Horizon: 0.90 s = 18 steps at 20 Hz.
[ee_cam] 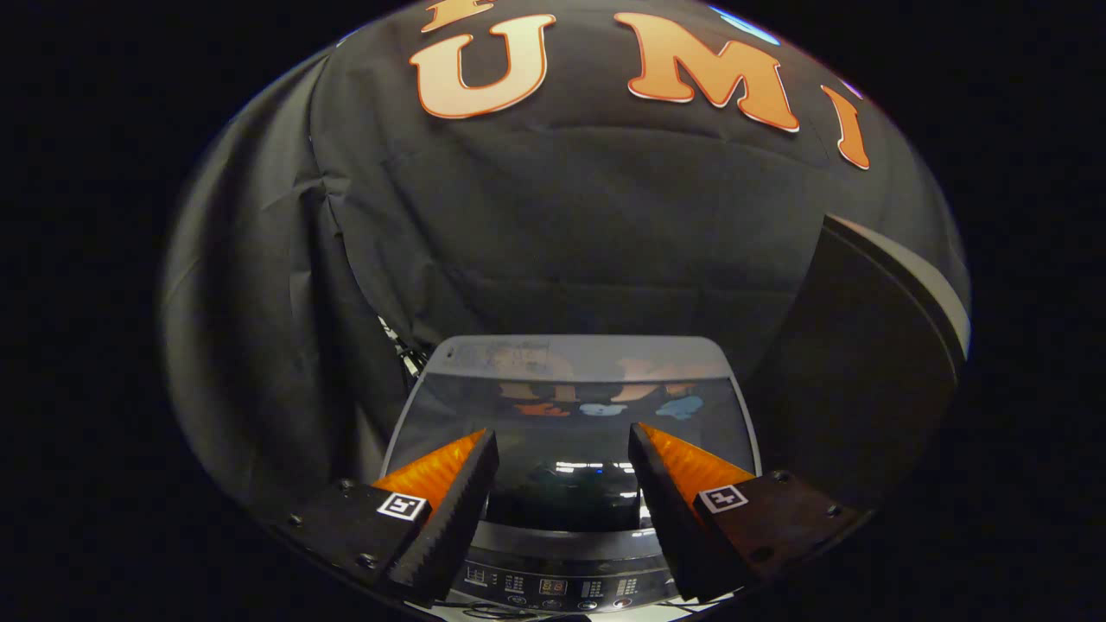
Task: Put the clothes into the washing machine and then close the washing machine lid.
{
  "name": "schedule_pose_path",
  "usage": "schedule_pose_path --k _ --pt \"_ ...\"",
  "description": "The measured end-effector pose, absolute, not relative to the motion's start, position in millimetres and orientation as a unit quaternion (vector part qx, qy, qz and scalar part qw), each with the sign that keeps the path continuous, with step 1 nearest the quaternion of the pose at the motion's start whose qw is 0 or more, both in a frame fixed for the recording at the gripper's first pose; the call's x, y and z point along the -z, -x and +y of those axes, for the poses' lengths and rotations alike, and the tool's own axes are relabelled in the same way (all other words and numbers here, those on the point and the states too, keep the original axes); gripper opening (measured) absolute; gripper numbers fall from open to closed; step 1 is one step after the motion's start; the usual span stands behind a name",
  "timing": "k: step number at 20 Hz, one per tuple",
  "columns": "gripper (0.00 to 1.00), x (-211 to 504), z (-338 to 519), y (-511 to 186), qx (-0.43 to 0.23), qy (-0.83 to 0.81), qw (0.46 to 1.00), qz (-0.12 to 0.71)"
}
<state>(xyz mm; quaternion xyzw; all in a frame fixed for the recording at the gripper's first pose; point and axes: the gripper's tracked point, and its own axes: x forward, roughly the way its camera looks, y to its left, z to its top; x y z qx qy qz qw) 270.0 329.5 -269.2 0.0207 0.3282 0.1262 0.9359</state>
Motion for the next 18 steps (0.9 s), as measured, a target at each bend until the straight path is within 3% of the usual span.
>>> schedule_pose_path --k 9,18 --pt "0.99 287 328 -244 -0.117 -0.024 0.914 0.388" --pt "0.98 231 318 -252 -0.119 -0.044 0.946 0.3"
